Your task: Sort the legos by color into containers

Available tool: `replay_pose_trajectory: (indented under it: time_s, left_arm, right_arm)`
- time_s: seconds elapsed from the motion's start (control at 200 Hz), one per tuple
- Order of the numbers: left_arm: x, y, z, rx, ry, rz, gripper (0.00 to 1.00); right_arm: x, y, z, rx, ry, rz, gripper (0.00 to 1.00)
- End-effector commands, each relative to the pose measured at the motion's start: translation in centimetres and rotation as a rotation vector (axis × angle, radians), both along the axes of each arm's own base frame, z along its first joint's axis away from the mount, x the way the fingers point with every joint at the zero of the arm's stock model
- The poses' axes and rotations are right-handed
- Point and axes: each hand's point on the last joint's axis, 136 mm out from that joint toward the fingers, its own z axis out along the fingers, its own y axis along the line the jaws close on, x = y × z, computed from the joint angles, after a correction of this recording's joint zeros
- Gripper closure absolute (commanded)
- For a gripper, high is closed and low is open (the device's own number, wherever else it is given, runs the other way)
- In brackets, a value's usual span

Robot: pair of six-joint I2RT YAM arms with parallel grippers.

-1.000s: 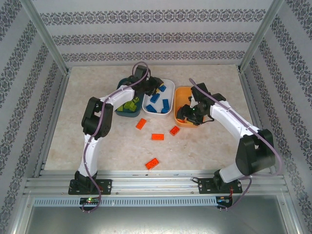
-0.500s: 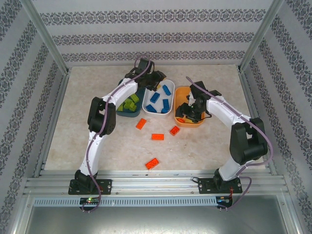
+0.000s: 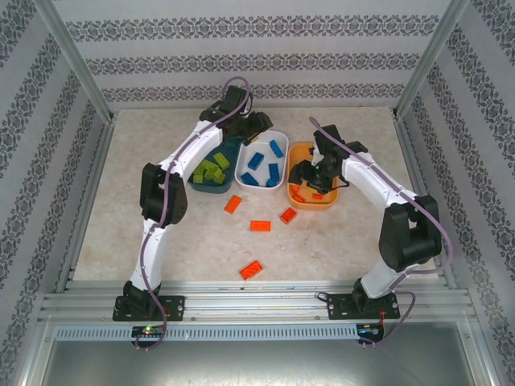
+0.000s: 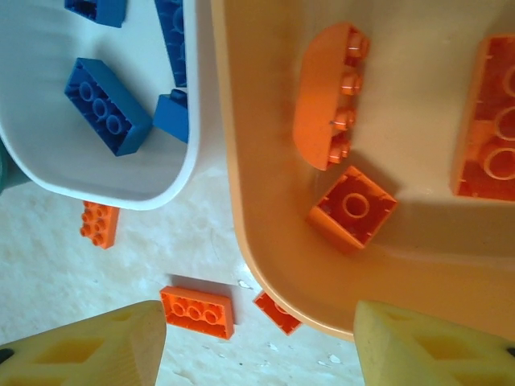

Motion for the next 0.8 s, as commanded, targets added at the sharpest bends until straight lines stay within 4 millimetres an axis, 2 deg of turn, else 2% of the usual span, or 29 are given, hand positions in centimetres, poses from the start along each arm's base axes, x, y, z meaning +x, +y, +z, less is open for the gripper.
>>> replay_pose_trajectory:
  time_s: [0.0, 0.03, 0.04, 0.045, 0.05, 0.06, 0.065, 0.07, 0.075, 0.26, 0.415, 0.615, 0.799]
  left_arm:
    - [-3.9, 2.1, 3.7, 0.163, -0.109, -0.137, 0.39]
    - [-4.8, 2.4, 4.0, 0.184, -0.123, -0.153, 0.38]
    - [-5.0, 2.6, 3.9, 0.190, -0.123, -0.157, 0.38]
    - [-5.2, 2.7, 3.3, 0.198, -0.110, -0.161, 0.37]
    - [-5.3, 2.8, 4.1, 0.196, -0.128, -0.160, 0.37]
    - [-5.7, 2.9, 3.3, 0.207, -0.114, -0.165, 0.37]
    - [-5.8, 3.0, 3.3, 0.210, -0.116, -0.167, 0.37]
    - [-5.9, 3.1, 4.2, 0.206, -0.134, -0.165, 0.37]
    - [-6.1, 3.2, 3.4, 0.215, -0.118, -0.169, 0.36]
    - [-11.6, 5.7, 2.8, 0.236, -0.126, -0.188, 0.31]
    - [-15.2, 7.4, 2.3, 0.240, -0.108, -0.195, 0.29]
    - [-18.0, 9.8, 2.5, 0.235, -0.114, -0.160, 0.27]
    - [-19.0, 11.2, 2.9, 0.218, -0.113, -0.138, 0.26]
  right_arm:
    - [-1.3, -1.7, 1.1, -0.073, 0.014, -0.127, 0.33]
    - [-1.7, -2.0, 1.0, -0.084, 0.019, -0.158, 0.32]
    - [-1.9, -2.0, 1.0, -0.088, 0.023, -0.167, 0.32]
    - [-2.0, -2.0, 0.9, -0.090, 0.023, -0.169, 0.32]
    - [-2.1, -2.0, 0.9, -0.089, 0.025, -0.174, 0.32]
    - [-2.3, -2.0, 0.8, -0.092, 0.026, -0.184, 0.31]
    - [-2.3, -2.0, 0.8, -0.092, 0.027, -0.188, 0.31]
    - [-2.4, -2.0, 0.8, -0.094, 0.028, -0.193, 0.31]
    - [-2.5, -2.0, 0.7, -0.096, 0.029, -0.194, 0.31]
    - [-5.4, -1.4, -1.0, -0.155, 0.055, -0.295, 0.27]
    - [-6.4, -0.9, -2.3, -0.247, 0.048, -0.295, 0.25]
    - [-6.2, 0.9, -3.5, -0.298, 0.010, -0.289, 0.26]
    - [-5.3, 2.8, -4.8, -0.341, 0.019, -0.271, 0.28]
